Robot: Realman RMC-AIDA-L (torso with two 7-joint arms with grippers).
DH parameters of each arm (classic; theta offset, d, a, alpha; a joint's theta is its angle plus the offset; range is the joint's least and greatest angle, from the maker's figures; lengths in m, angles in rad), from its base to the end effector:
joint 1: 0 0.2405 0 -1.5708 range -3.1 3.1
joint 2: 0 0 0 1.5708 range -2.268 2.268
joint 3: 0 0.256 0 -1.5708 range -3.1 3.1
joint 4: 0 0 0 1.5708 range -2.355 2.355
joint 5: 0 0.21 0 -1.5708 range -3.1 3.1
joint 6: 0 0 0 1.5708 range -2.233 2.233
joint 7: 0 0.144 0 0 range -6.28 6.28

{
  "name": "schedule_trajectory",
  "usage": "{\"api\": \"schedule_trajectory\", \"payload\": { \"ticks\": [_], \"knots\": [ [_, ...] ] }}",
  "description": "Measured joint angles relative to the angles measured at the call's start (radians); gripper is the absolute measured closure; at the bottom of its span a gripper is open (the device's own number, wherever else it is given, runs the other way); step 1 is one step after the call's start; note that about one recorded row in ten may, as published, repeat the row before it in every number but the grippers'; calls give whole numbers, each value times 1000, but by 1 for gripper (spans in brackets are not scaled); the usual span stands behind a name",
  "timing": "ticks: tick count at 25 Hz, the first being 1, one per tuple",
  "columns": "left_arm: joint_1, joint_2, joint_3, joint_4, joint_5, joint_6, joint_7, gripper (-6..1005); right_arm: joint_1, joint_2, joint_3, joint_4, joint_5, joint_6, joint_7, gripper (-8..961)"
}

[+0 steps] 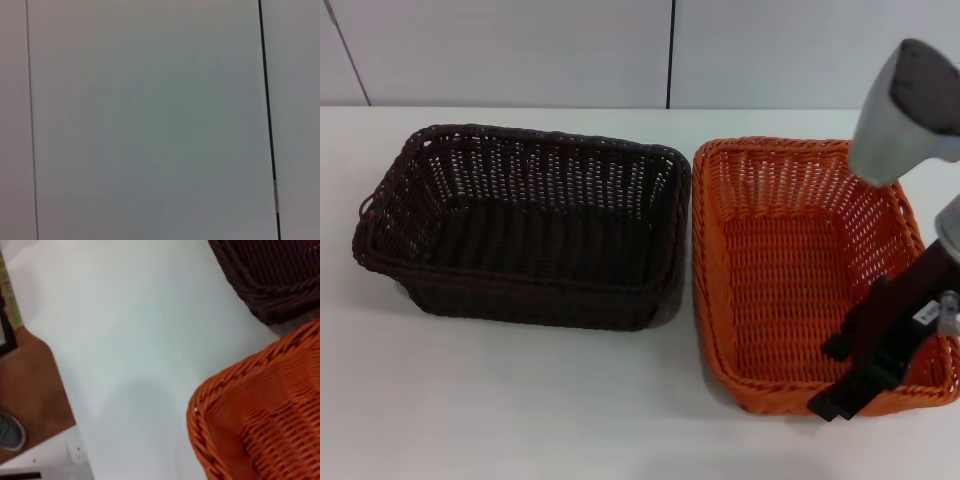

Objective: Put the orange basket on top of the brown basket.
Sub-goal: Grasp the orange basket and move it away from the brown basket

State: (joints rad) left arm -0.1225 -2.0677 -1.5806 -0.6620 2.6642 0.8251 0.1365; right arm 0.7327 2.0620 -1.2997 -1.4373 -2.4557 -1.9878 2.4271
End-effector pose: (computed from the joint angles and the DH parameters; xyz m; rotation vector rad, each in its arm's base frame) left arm -0.3768 0.3111 0.0753 -1.2128 -0.5737 -0.4547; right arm 0.1288 0.3232 0.0240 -2.9670 0.7212 -0.6451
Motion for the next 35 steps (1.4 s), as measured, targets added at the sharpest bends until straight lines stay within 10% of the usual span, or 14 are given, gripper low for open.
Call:
{"api": "schedule_trajectory", "payload": {
  "ticks": [18, 35],
  "knots": [
    [-16, 2, -2, 18, 0, -6, 0, 197, 52, 12, -176, 166, -45, 152, 2, 259],
    [-48, 5, -6, 66, 0, 3, 0, 197, 45, 14, -244, 112, -102, 207, 41, 687]
  ]
}}
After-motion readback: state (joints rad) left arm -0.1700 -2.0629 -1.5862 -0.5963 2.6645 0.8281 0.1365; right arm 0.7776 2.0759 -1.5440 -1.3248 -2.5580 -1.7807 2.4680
